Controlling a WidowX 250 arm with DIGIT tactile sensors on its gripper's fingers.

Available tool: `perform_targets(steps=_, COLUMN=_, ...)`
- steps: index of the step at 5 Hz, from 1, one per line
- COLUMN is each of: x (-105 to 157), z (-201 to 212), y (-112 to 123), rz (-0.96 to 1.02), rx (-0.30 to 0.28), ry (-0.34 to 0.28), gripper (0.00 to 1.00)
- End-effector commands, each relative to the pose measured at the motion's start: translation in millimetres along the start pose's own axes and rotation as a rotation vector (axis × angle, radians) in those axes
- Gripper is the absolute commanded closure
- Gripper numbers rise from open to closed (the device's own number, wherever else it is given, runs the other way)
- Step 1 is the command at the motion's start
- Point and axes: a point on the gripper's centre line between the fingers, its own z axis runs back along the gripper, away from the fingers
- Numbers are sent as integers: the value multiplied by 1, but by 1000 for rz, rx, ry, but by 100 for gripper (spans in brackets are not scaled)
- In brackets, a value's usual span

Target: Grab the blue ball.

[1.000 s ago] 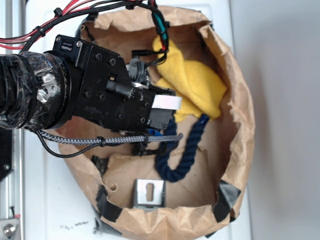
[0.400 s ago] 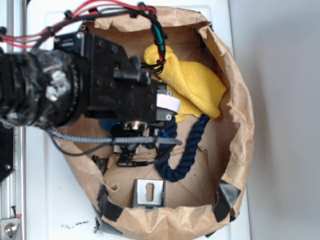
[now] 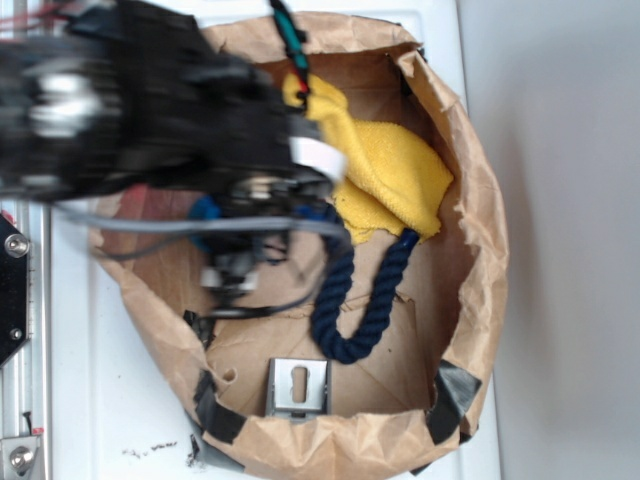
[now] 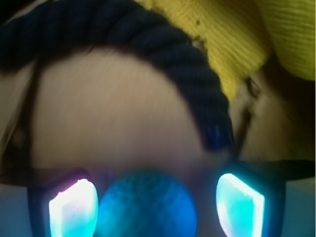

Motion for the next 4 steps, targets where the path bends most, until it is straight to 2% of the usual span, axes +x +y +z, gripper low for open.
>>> perform_targets(steps=1, x=-41, z=48, y=-20, rz=-14, rx=1, ry=-34, gripper=0)
perform_targets(steps=2, x=-24, z=49, y=-27, rz=-26, rx=-23, ry=-33, gripper=0)
perform_targets(steps=4, x=1, z=39, y=-28, rz=7, rx=-3, ry=-42, gripper=0)
